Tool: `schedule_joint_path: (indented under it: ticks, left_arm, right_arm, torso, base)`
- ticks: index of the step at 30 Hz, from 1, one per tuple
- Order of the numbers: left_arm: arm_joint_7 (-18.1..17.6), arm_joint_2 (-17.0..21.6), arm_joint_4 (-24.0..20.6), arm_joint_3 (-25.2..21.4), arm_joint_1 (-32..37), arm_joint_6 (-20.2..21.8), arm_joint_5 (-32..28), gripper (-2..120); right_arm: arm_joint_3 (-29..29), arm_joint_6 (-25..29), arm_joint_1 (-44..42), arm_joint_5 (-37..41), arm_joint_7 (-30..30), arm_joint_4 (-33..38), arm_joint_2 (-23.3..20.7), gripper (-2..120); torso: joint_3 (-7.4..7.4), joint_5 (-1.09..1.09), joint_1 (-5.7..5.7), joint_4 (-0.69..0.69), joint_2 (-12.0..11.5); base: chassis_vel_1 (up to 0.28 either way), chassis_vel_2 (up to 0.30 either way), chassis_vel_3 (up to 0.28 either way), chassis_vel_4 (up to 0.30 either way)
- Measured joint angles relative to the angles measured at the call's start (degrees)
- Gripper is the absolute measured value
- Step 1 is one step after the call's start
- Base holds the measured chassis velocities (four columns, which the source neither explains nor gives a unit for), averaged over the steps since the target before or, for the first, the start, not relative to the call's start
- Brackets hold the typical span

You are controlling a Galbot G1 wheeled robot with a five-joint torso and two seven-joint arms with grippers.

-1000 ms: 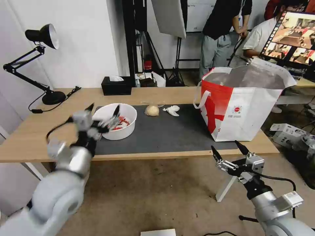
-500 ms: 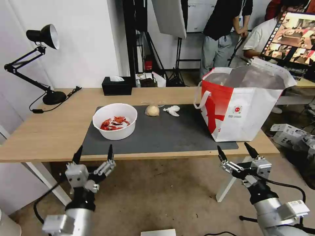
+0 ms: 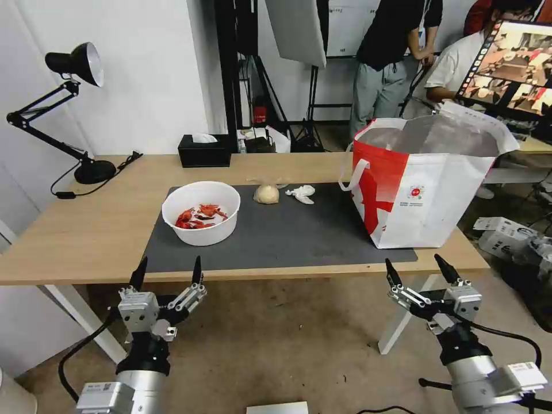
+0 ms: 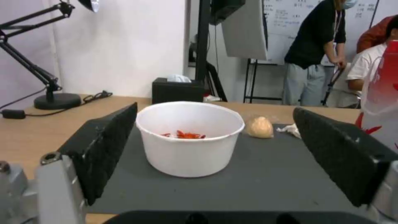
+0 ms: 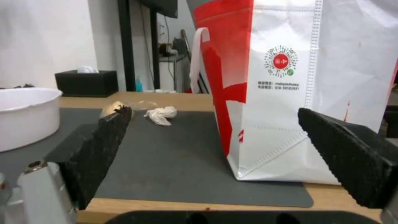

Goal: Pick up the trash from the table and place it into the takeout bag.

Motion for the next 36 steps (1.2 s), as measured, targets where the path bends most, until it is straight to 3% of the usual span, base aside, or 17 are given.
schedule_joint_path:
  ticks: [9, 12, 15, 17, 19, 24, 27, 36]
  left_arm:
    - [-0.22, 3.48, 0.71, 0.53, -1.45, 2.24, -2.93, 100]
    - [-0.43, 3.16, 0.36, -0.12, -0.88, 2.23, -3.33, 100]
    - [-0.72, 3.57, -0.21, -0.87, -0.73, 2.96, -3.82, 100]
    - [-0.75, 3.59, -0.22, -0.88, -0.71, 2.97, -3.85, 100]
    - [-1.47, 3.85, -0.24, -1.11, 0.37, 3.27, -4.17, 100]
    - [-1.71, 3.75, -0.26, -1.4, 1.22, 3.29, -4.17, 100]
    - [-1.74, 3.56, -0.27, -1.86, 1.94, 3.31, -4.12, 100]
    - [-1.77, 3.41, -0.27, -2.42, 2.01, 3.3, -4.06, 100]
  right_arm:
    - [-4.19, -7.42, 9.5, 5.62, 7.16, -3.2, -6.53, 100]
    - [-6.97, -9.55, 16.24, 8.02, 7.68, -7.41, -10.24, 100]
    - [-13.39, -10.59, 27.46, 10.63, 7.73, -16.75, -14.99, 100]
    - [-13.84, -10.61, 28.06, 10.8, 7.73, -17.26, -15.2, 100]
    - [-21.49, -11.1, 38.15, 12.58, 7.92, -24.55, -16.82, 100]
    - [-29.02, -11.25, 49.39, 13.34, 8.07, -32.5, -16.02, 100]
    - [-35.22, -11.27, 58.58, 14.5, 8.57, -41.31, -13.2, 100]
    - [-44.02, -12.34, 72.83, 15.79, 9.34, -56.16, -7.19, 100]
  torso:
    - [0.0, -0.01, 0.0, -0.02, 0.0]
    - [0.01, 0.0, 0.0, 0.04, 0.0]
    - [0.01, 0.0, 0.01, 0.0, 0.0]
    - [0.02, 0.01, 0.02, 0.0, 0.0]
    - [0.01, 0.02, 0.01, 0.0, -0.01]
    - [0.02, -0.01, 0.02, 0.02, -0.01]
    - [0.02, 0.01, 0.01, 0.01, -0.01]
    - [0.01, -0.02, 0.01, 0.0, -0.01]
  base:
    - [0.0, 0.0, 0.0, 0.0]
    - [0.0, 0.0, 0.0, 0.0]
    - [0.0, 0.0, 0.0, 0.0]
    - [0.0, 0.0, 0.0, 0.0]
    - [0.0, 0.0, 0.0, 0.0]
    - [0.0, 0.0, 0.0, 0.0]
    - [0.0, 0.0, 0.0, 0.0]
    - [0.0, 0.0, 0.0, 0.0]
